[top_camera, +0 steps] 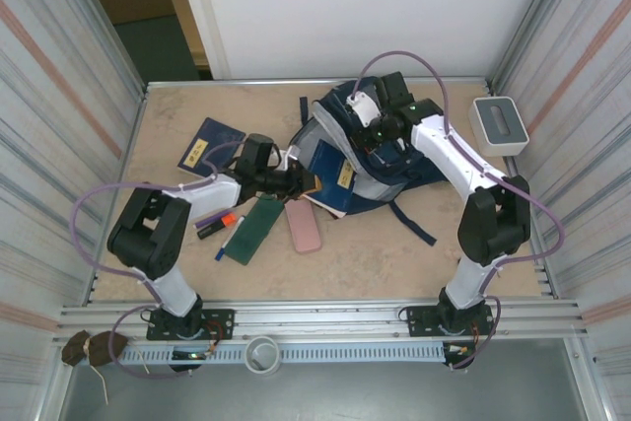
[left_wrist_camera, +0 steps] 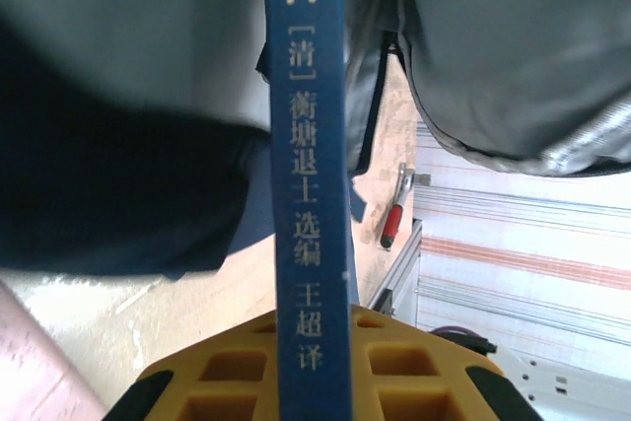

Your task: Pack the student bag

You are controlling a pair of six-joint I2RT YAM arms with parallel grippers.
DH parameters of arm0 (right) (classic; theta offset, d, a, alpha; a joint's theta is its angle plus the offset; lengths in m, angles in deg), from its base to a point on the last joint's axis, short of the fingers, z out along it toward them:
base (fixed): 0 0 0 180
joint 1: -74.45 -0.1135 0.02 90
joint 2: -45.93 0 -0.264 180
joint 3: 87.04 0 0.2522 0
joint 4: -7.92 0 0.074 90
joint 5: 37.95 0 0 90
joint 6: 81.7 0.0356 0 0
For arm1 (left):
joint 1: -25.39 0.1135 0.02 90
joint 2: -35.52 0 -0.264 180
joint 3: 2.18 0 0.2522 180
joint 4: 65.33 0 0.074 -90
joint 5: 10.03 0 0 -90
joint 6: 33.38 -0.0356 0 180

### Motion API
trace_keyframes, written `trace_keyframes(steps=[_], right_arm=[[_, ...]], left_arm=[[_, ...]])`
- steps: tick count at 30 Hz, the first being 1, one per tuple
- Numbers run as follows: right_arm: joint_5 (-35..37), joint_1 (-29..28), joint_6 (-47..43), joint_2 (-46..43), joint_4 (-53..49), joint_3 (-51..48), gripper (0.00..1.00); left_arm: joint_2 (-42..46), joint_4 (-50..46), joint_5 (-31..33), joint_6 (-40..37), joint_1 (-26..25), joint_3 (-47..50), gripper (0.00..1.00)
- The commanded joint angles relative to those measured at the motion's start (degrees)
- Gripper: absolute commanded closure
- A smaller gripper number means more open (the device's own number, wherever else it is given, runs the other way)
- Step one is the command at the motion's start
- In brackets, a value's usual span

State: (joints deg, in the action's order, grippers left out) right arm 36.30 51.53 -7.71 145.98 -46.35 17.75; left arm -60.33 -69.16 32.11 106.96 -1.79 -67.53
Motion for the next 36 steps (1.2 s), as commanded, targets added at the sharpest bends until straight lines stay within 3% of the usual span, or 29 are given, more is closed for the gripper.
trace_keyframes(steps=[1,9,23,25,30,36], right_arm=[[-13.3,-0.1,-3.5,0.1,-5.3,4.8,1.0],[-28.9,3.2,-2.2,1.0,-6.5,6.7,1.0],[-33.9,6.2,-1.7,2.6,-7.1,10.5,1.0],[-33.9,6.3,-1.6,3.2,-7.3,11.5,1.0],[-31.8,8.2,-1.2,2.6,-7.0,10.2,1.0],[-30.2,11.7,0.5,0.0,-2.0,3.0,1.0]], left_arm=[[4.1,4.1,-5.4,-1.3,1.1,0.8,1.0],[-0.7,2.6,-6.9,-3.3,1.3,-6.6,1.0],[-21.8,-3.4,0.7,-2.4,-1.6,-29.0,1.0],[-24.6,-4.4,2.7,-2.4,-2.2,-32.7,0.95],[-28.3,-7.0,5.2,-3.2,-2.3,-35.5,0.67],[-14.5,-4.5,4.8,-7.4,-0.4,-20.5,0.45]])
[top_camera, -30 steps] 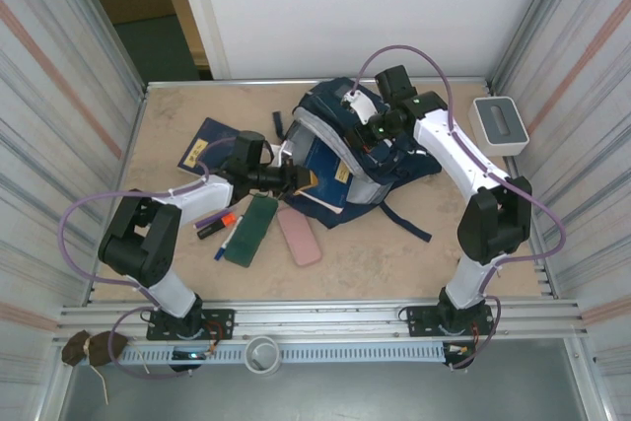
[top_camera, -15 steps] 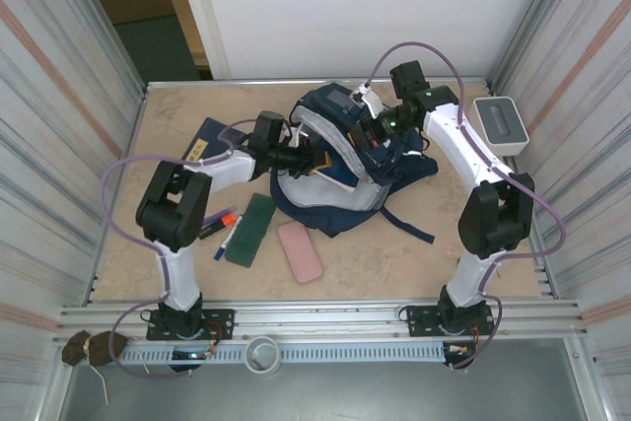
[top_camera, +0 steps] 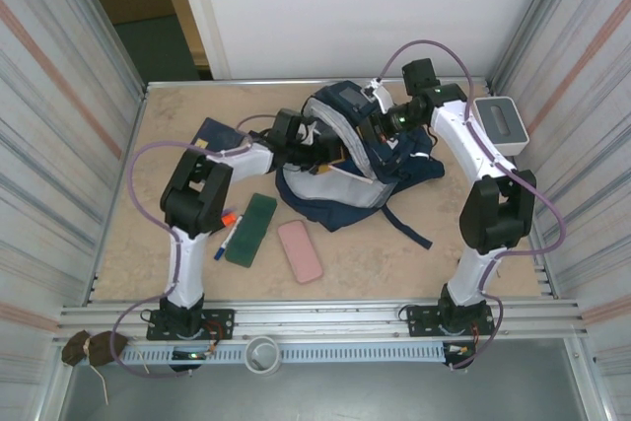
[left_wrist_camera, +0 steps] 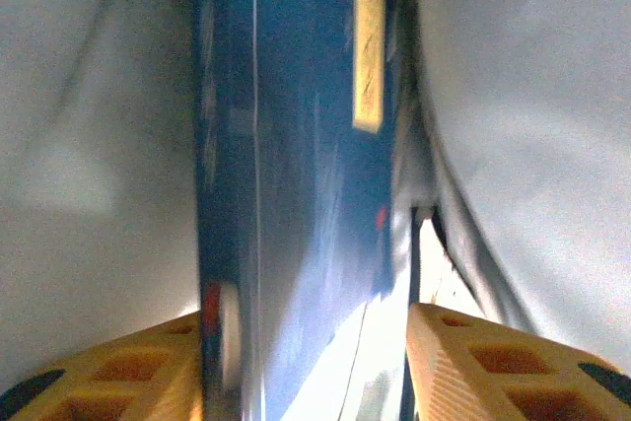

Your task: Pack the student bag

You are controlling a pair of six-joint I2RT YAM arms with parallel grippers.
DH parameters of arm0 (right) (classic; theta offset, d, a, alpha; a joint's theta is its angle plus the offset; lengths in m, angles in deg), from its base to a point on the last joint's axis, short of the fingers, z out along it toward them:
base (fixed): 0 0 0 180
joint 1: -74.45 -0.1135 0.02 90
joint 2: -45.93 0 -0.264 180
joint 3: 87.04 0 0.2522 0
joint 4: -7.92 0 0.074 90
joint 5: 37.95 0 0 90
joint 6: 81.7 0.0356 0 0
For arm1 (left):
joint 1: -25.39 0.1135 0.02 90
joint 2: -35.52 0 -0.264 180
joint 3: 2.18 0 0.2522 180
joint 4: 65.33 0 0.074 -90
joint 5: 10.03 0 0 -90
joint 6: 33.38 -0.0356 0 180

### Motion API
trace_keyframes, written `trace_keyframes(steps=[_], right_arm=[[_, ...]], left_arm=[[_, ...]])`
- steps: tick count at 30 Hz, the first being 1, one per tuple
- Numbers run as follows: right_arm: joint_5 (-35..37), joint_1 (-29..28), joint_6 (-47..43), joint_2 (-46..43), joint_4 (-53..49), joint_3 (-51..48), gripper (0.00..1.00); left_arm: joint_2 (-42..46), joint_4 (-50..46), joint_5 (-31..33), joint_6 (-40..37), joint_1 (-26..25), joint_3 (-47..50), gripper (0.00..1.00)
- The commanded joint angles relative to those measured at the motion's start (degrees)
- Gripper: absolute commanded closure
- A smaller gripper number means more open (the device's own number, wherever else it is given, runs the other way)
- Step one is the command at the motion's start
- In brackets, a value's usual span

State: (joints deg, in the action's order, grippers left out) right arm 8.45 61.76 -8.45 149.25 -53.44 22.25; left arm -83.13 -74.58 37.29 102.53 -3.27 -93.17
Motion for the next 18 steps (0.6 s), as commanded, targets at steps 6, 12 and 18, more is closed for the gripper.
trace_keyframes(steps=[6,12,18], right_arm=[[5.3,1.9,2.7,-1.7,7.0,-4.4,1.0],[15.1,1.6,6.1,0.3,9.9,-8.1,0.86],[19.3,0.6,9.5,0.2,10.1,-8.9,0.62]], left_arm=[[28.8,-6.1,3.9,-10.3,7.2,20.6,0.34],[41.1,-18.5,21.7,-15.6,24.0,26.6,0.33],[29.4,-20.8,26.6,-18.9,33.5,17.2,0.34]])
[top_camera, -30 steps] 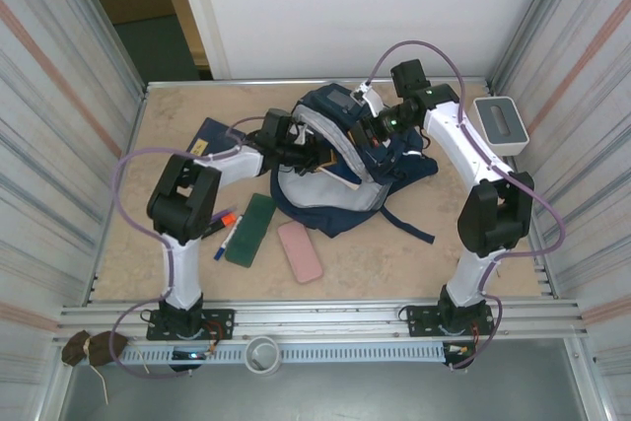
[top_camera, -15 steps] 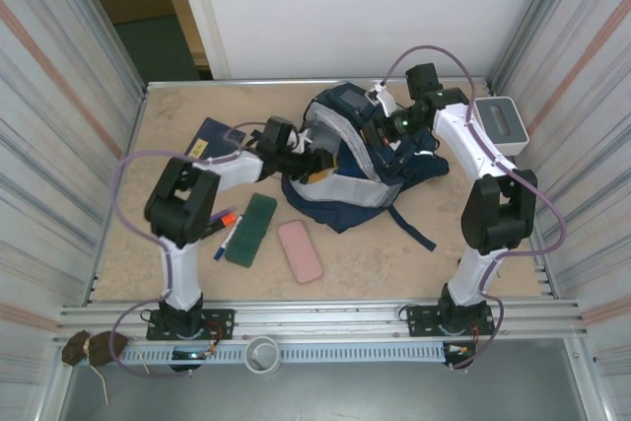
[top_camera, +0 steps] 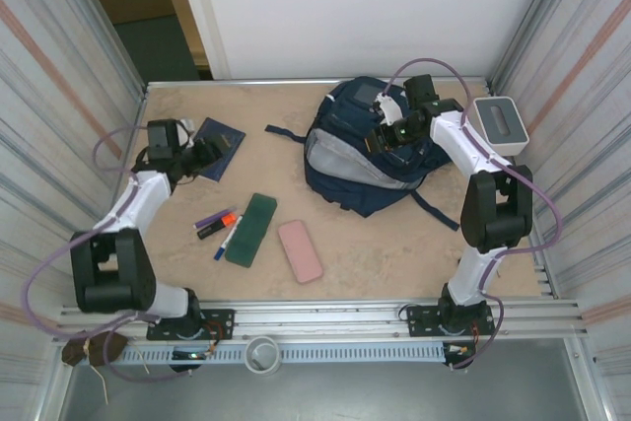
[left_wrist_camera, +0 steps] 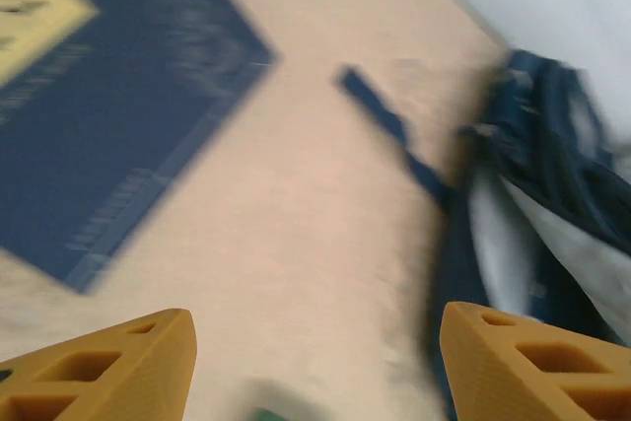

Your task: Pack the student bag

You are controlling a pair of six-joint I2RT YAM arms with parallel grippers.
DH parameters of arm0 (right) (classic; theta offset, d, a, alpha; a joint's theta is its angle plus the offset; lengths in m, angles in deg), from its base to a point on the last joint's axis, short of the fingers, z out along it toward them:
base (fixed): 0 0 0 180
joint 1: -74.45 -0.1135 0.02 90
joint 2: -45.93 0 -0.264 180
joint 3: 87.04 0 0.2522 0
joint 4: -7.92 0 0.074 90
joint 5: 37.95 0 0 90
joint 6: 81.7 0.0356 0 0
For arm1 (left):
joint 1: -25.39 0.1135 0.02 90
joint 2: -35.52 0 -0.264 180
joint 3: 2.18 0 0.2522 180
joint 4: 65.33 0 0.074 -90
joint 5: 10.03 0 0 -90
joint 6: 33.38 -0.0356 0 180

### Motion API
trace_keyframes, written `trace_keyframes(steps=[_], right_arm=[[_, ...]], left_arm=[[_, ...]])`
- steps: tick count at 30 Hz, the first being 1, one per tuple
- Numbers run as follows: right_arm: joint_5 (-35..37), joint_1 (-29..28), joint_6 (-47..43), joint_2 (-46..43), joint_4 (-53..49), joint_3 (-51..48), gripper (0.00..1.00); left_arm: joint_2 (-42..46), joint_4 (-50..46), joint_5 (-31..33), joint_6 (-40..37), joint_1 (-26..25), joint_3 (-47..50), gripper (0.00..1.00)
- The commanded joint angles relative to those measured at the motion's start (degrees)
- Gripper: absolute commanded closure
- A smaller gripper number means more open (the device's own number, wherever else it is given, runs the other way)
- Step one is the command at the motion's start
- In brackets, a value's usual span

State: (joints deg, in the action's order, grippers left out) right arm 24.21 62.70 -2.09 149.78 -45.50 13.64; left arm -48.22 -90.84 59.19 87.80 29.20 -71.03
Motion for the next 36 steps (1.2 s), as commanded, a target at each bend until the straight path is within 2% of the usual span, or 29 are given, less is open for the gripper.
trace_keyframes(steps=[1,4,7,12,16,21,25,28,30,36], right_arm=[[3.6,-0.5,3.8,-0.9,2.3,-0.6,0.58],[4.0,-1.4,5.8,-3.4,3.5,-2.1,0.5],[4.3,-2.4,7.5,-6.1,4.1,-3.5,0.47],[4.2,-3.6,11.2,-9.4,5.2,-4.8,0.46],[4.9,-3.8,17.7,-10.0,5.9,-4.5,0.46],[7.0,-5.9,28.7,-10.2,10.7,-6.1,0.43],[11.9,-11.2,30.9,-8.7,11.7,-4.6,0.41],[14.7,-16.1,32.4,-6.4,13.8,-2.9,0.4],[15.7,-19.6,32.6,-3.6,15.5,-1.1,0.37],[21.5,-28.2,32.1,8.5,15.0,8.5,0.32]], left_arm=[[-8.9,-6.3,6.0,-5.0,1.1,-8.2,0.34],[-18.6,-10.3,8.3,-6.8,1.4,-16.4,0.35],[-26.1,-13.7,8.9,-7.8,1.6,-21.8,0.36],[-30.5,-10.5,0.7,-5.5,0.7,-20.7,0.38],[-29.4,-4.1,-4.9,-2.5,-4.1,-14.9,0.4],[-26.1,1.8,-10.8,1.0,-13.7,-11.6,0.41],[-19.0,0.9,-8.5,-0.5,-15.1,-10.8,0.4],[-13.8,-1.7,0.4,-2.5,-12.8,-9.5,0.38],[-12.5,-3.2,3.6,-3.0,-10.7,-8.9,0.38],[-15.0,-3.9,3.5,-3.4,-6.8,-7.6,0.36]])
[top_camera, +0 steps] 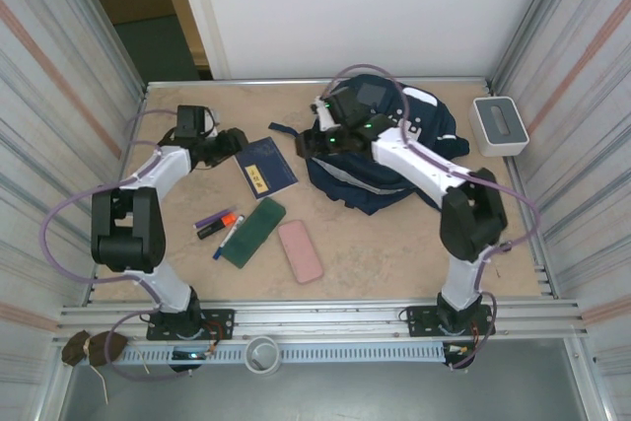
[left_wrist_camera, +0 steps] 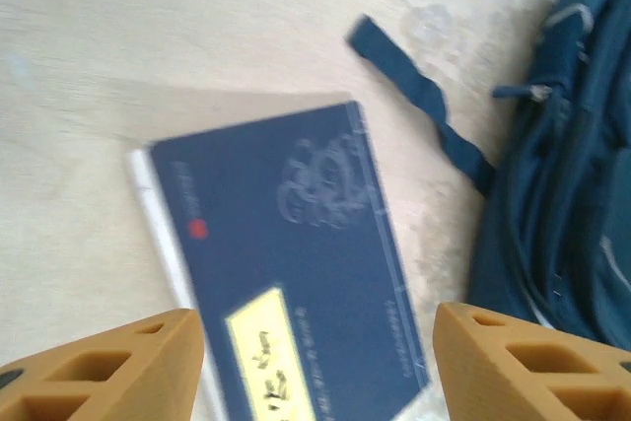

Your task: Pack the student bag

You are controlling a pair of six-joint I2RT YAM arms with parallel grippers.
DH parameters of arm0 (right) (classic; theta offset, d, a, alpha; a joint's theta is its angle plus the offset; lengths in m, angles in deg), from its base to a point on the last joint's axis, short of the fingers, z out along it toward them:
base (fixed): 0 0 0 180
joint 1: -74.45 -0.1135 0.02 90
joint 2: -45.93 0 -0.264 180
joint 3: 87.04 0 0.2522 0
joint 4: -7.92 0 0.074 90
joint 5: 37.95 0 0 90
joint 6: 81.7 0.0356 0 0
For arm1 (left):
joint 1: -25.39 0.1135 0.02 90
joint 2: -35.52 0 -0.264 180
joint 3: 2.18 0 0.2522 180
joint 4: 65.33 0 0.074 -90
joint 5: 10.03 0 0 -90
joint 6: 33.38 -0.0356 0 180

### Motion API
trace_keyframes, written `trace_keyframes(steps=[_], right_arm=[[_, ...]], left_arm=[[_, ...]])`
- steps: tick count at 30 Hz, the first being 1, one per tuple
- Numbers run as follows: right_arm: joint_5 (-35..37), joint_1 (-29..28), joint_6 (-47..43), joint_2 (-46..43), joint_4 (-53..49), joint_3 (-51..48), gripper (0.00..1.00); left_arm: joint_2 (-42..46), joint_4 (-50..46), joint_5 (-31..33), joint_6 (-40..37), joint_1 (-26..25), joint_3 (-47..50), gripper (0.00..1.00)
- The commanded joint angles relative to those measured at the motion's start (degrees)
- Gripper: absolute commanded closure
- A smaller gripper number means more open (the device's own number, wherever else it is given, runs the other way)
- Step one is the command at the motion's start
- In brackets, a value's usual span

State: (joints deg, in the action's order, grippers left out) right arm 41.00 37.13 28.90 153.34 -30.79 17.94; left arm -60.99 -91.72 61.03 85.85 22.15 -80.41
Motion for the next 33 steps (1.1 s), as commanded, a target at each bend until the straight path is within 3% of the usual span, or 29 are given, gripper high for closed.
trace_keyframes(steps=[1,6,12,23,27,33], right_arm=[[5.4,-3.4,1.2,7.0,-0.4,6.2,0.32],[11.2,-7.3,1.3,17.9,-2.2,15.6,0.32],[15.3,-7.3,4.0,27.4,-3.6,23.1,0.37],[5.3,-6.0,6.2,32.4,-2.6,22.8,0.49],[4.3,-5.8,6.7,31.6,-0.5,20.5,0.55],[3.9,-5.4,6.4,30.9,-0.2,20.5,0.56]], left_arm=[[-3.1,-3.0,1.1,-1.5,0.8,1.7,0.36],[-7.7,-1.3,-4.8,-1.3,1.6,1.2,0.38],[-11.3,0.0,-7.7,-1.4,0.4,0.7,0.38],[-14.0,3.9,-11.5,-0.2,-1.5,0.8,0.57],[-14.0,4.1,-12.3,-0.4,-2.2,-0.4,0.66],[-13.4,4.2,-11.4,-0.3,-2.5,-1.2,0.79]])
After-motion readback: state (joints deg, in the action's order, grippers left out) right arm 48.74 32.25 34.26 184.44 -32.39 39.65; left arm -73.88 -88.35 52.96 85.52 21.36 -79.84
